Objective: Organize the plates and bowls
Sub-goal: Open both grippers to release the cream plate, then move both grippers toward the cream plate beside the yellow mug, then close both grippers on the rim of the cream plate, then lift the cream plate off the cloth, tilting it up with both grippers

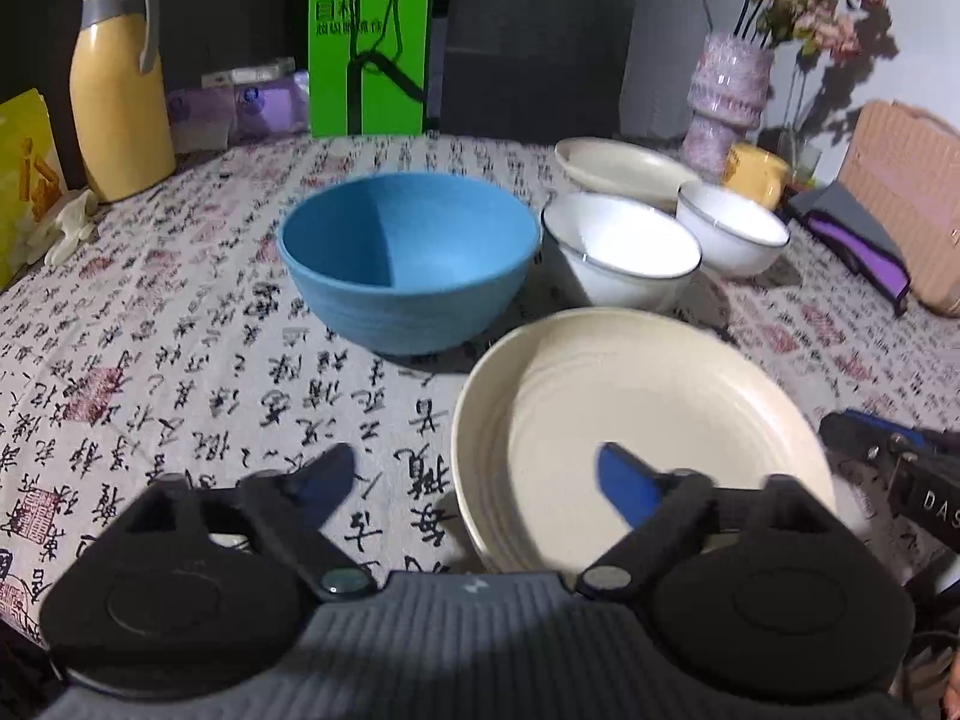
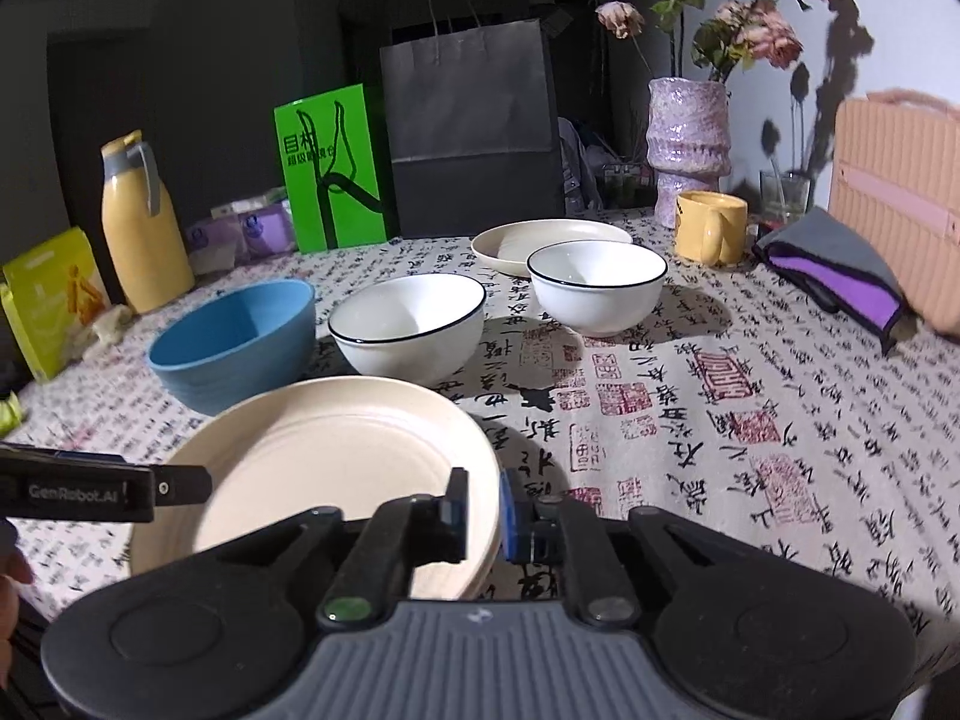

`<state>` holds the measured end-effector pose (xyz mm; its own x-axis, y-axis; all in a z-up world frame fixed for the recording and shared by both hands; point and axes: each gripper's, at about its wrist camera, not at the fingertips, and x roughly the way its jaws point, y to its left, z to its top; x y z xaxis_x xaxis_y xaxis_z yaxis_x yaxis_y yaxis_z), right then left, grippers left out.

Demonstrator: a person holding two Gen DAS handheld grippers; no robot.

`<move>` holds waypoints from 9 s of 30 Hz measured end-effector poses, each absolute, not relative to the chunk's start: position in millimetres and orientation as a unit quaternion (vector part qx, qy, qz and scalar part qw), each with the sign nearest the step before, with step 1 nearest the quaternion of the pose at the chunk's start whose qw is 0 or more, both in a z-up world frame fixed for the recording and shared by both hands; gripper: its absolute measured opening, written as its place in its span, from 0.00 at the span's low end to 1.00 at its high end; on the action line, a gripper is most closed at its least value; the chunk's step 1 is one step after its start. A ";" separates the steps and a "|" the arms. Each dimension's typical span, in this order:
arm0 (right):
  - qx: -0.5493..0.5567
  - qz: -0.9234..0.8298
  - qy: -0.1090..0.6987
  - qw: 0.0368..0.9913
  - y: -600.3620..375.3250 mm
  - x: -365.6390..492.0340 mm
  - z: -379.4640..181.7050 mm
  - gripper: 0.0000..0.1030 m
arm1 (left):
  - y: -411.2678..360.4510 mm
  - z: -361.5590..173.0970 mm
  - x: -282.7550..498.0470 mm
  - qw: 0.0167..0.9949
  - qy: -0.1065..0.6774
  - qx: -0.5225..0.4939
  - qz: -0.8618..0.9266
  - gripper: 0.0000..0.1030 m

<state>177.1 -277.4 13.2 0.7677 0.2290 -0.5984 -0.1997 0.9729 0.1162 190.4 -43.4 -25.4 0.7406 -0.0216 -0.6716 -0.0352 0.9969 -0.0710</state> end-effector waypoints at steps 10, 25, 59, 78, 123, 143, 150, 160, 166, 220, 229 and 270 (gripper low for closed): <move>0.067 0.141 0.298 0.942 -285.7 149.2 25.7 1.00 | -27.4 -16.0 161.1 0.951 0.302 -0.069 -0.004 1.00; 0.046 0.150 0.294 0.943 -271.8 125.0 38.3 1.00 | -9.3 -7.7 145.6 0.953 0.292 -0.079 -0.018 1.00; 0.065 0.136 0.361 0.920 -326.4 240.0 66.8 1.00 | -42.7 45.2 229.2 0.946 0.313 -0.065 -0.054 1.00; 0.064 0.135 0.366 0.919 -339.7 345.7 108.4 1.00 | -99.7 92.5 311.1 0.937 0.331 -0.101 -0.046 1.00; 0.047 0.139 0.442 0.885 -358.1 627.4 39.4 0.91 | -136.2 46.9 589.8 0.872 0.421 -0.132 0.210 1.00; 0.033 0.121 0.452 0.883 -355.6 635.5 -3.6 0.43 | -140.2 -21.7 622.5 0.854 0.468 -0.107 0.200 0.92; 0.038 0.100 0.454 0.885 -362.7 641.3 -11.6 0.28 | -148.0 -36.0 629.0 0.846 0.488 -0.102 0.188 0.70; 0.025 0.093 0.454 0.886 -363.7 643.2 -19.5 0.16 | -156.8 -45.8 630.8 0.844 0.498 -0.083 0.180 0.37; 0.035 0.105 0.447 0.888 -366.9 642.5 -22.0 0.06 | -161.7 -48.0 629.4 0.847 0.497 -0.066 0.175 0.14; 0.040 0.122 0.425 0.896 -365.2 639.4 -28.9 0.08 | -174.9 -43.8 623.3 0.860 0.480 -0.003 0.172 0.10; 0.040 0.125 0.410 0.903 -364.4 637.7 -23.0 0.08 | -172.8 -26.2 618.0 0.866 0.469 -0.005 0.171 0.10; 0.069 0.102 0.352 0.928 -382.0 535.1 68.0 0.07 | -177.8 61.8 511.0 0.901 0.418 -0.028 0.109 0.10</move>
<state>535.1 -382.0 68.0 0.7309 0.2378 -0.6397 -0.1410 0.9697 0.1994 511.0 -177.8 61.8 0.6268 0.1728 -0.7598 -0.2197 0.9747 0.0405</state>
